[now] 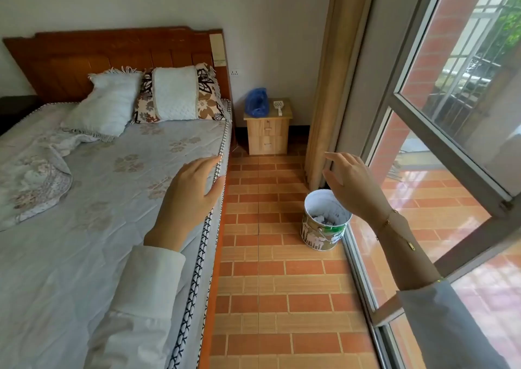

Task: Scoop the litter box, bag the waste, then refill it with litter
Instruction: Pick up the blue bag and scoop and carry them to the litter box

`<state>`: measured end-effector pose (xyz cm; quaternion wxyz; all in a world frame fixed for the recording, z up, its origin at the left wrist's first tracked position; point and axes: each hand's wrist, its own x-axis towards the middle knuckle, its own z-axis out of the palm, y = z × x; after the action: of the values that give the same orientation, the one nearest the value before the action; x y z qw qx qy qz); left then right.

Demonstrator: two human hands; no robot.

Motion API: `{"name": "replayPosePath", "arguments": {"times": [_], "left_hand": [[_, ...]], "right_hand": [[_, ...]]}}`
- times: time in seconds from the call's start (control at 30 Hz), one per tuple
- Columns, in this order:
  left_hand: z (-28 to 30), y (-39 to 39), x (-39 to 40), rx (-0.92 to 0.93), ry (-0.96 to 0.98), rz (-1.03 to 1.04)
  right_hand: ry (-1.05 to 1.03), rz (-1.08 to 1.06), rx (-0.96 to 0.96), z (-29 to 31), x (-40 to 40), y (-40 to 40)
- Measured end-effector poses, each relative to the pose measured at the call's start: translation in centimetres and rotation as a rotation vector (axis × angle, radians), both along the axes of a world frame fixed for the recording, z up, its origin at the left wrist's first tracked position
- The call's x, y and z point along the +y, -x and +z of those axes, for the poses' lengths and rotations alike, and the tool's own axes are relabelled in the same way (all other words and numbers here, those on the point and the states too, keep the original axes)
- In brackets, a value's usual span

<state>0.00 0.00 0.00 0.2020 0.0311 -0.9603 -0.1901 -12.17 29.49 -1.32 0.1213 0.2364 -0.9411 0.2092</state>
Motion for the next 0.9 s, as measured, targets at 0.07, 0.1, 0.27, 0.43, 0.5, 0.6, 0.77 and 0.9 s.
{"name": "replayPosePath", "arguments": {"times": [0.07,0.1,0.27,0.43,0.5,0.6,0.77,0.9], "left_hand": [[-0.2,0.4,0.2,0.012,-0.014,0.008],[-0.4,0.6,0.3,0.015,-0.009,0.009],[-1.4,2.3,0.1,-0.012,-0.011,0.043],[-2.3,6.1,-0.5,-0.023,-0.019,0.063],[-2.9,8.3,-0.8,-0.022,-0.034,0.066],[-3.9,12.3,-1.7,-0.032,-0.044,0.078],[-4.6,21.6,-5.0,-0.052,-0.050,0.059],[-3.8,30.4,-7.9,-0.042,-0.043,0.054]], "right_hand": [[0.026,0.002,0.008,-0.2,0.1,0.6],[0.026,0.009,0.012,-0.5,0.2,1.1],[-0.004,0.024,-0.032,-1.2,-0.6,3.3],[-0.004,0.031,-0.072,-2.2,-1.9,7.1],[-0.005,0.035,-0.091,-2.9,-2.5,9.1],[-0.014,0.050,-0.109,-3.8,-3.8,12.8],[-0.008,0.046,-0.116,-4.3,-6.7,21.3],[0.029,0.026,-0.117,-3.5,-9.6,29.3]]}}
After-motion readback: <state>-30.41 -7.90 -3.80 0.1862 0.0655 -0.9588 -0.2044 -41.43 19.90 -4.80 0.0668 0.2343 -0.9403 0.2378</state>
